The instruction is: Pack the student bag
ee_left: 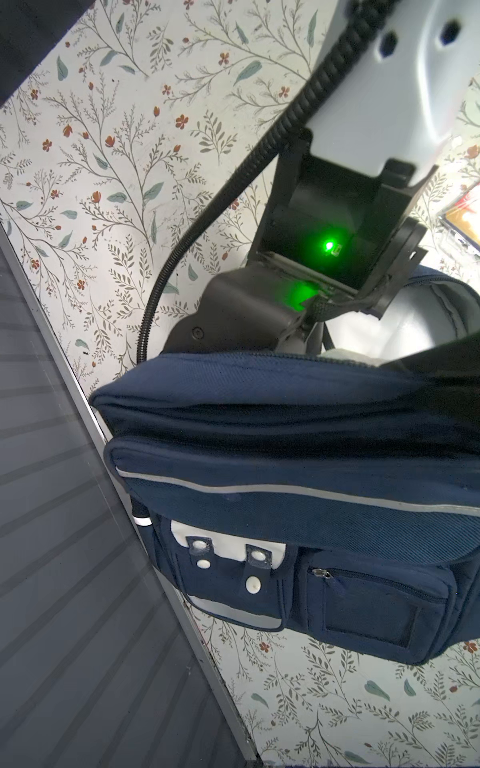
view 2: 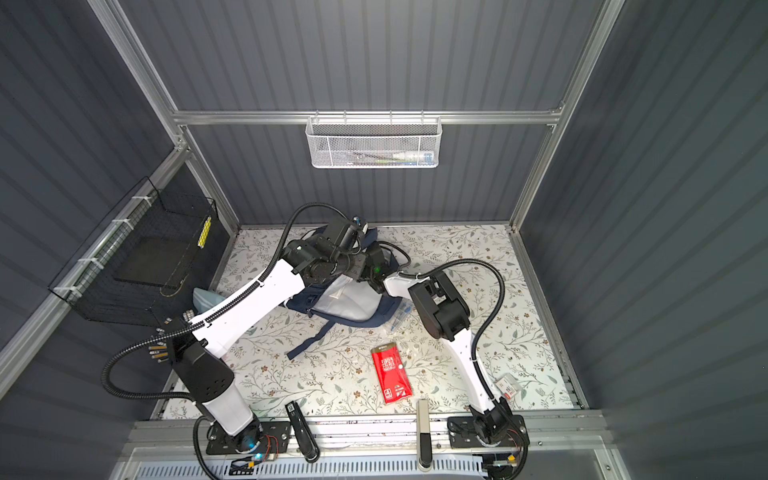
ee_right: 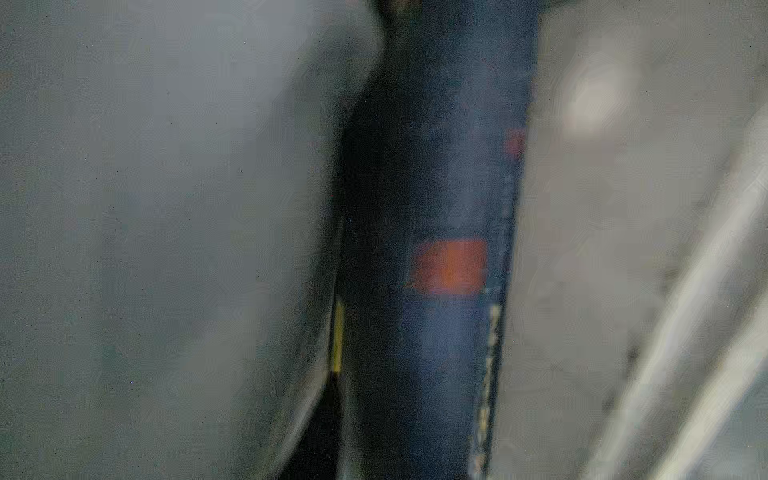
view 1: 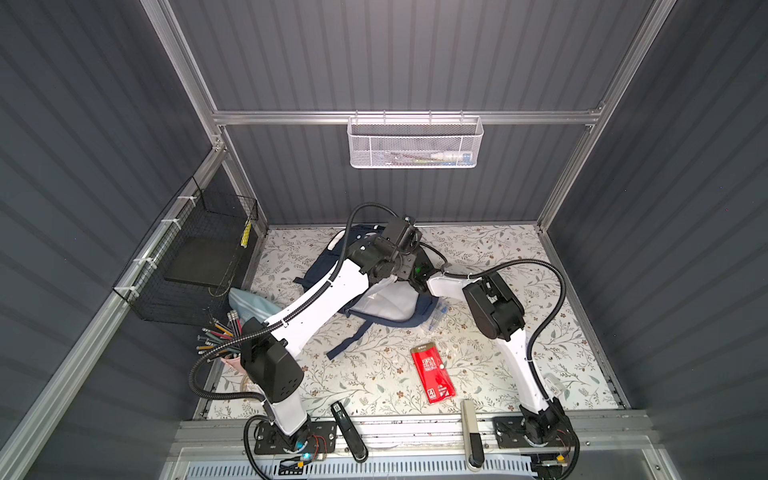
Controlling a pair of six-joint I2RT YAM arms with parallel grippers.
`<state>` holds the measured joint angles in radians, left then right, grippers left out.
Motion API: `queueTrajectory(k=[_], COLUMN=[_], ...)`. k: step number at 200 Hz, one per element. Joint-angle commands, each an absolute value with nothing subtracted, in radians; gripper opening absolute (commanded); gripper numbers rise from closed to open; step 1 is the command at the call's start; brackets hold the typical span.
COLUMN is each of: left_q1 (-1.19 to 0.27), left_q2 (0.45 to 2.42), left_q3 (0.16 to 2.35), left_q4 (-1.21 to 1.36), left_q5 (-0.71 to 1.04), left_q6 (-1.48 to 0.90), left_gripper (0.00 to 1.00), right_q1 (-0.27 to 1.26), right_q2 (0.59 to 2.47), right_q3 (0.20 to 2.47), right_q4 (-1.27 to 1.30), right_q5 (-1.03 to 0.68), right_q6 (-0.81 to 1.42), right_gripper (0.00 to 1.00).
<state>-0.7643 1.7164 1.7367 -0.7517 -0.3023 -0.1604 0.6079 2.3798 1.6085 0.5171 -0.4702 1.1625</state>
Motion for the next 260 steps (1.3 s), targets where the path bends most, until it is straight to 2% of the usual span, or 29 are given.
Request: queueTrajectory(k=[1, 26, 68, 87, 110, 117, 124, 133, 140, 161, 180, 190, 202, 208, 219, 242, 260], left_q1=[-0.767, -0.767, -0.767, -0.767, -0.763, -0.761, -0.759, -0.757, -0.755, -0.746, -0.728, -0.712, -0.681, -0.661, -0.623, -0.534, -0.483], left_q2=[1.690, 1.698, 1.740, 1.788, 1.848, 1.856, 1.862, 1.863, 1.855, 1.785, 1.680, 1.609, 1.522, 1.486, 1.439, 1.367, 1.299], left_q3=[1.703, 1.656, 1.578, 1.551, 1.569, 1.568, 1.568, 1.562, 1.546, 1.467, 1.356, 1.284, 1.192, 1.150, 1.073, 0.885, 0.751], left_q4=[-0.666, -0.618, -0.538, -0.492, -0.463, -0.445, -0.434, -0.417, -0.397, -0.328, -0.298, -0.270, -0.245, -0.245, -0.242, -0.171, -0.122], left_q5=[-0.252, -0.245, -0.224, -0.161, -0.119, -0.102, -0.080, -0.045, -0.020, 0.020, 0.041, 0.052, 0.067, 0.071, 0.099, 0.176, 0.145], left_q6=[-0.204, -0.222, -0.276, -0.299, -0.314, -0.322, -0.333, -0.346, -0.358, -0.401, -0.434, -0.461, -0.501, -0.525, -0.555, -0.657, -0.755], left_gripper=[0.00, 0.00, 0.01, 0.12, 0.16, 0.22, 0.34, 0.59, 0.72, 0.99, 1.00, 1.00, 1.00, 1.00, 1.00, 1.00, 1.00], right_q1=[0.576, 0.540, 0.486, 0.476, 0.477, 0.478, 0.478, 0.486, 0.495, 0.546, 0.585, 0.581, 0.570, 0.561, 0.566, 0.642, 0.725], right_q2=[2.257, 2.114, 1.892, 1.751, 1.579, 1.518, 1.458, 1.387, 1.338, 1.186, 1.033, 0.979, 0.946, 0.946, 0.964, 1.017, 1.080], right_q3=[1.456, 1.321, 0.990, 0.888, 0.779, 0.754, 0.737, 0.722, 0.717, 0.711, 0.661, 0.617, 0.590, 0.584, 0.605, 0.624, 0.643], right_q4=[0.510, 0.419, 0.457, 0.328, 0.208, 0.157, 0.099, 0.023, -0.041, -0.207, -0.207, -0.170, -0.174, -0.156, -0.175, -0.151, -0.100], right_q5=[-0.506, -0.527, -0.517, -0.457, -0.359, -0.304, -0.265, -0.210, -0.161, -0.003, 0.017, -0.008, -0.047, -0.124, -0.157, -0.118, -0.078], right_q6=[1.126, 1.034, 1.017, 0.894, 0.792, 0.763, 0.729, 0.675, 0.630, 0.507, 0.416, 0.440, 0.493, 0.476, 0.496, 0.507, 0.524], right_gripper=[0.47, 0.56, 0.55, 0.55, 0.56, 0.56, 0.56, 0.56, 0.57, 0.64, 0.73, 0.88, 0.91, 0.91, 0.91, 0.90, 0.89])
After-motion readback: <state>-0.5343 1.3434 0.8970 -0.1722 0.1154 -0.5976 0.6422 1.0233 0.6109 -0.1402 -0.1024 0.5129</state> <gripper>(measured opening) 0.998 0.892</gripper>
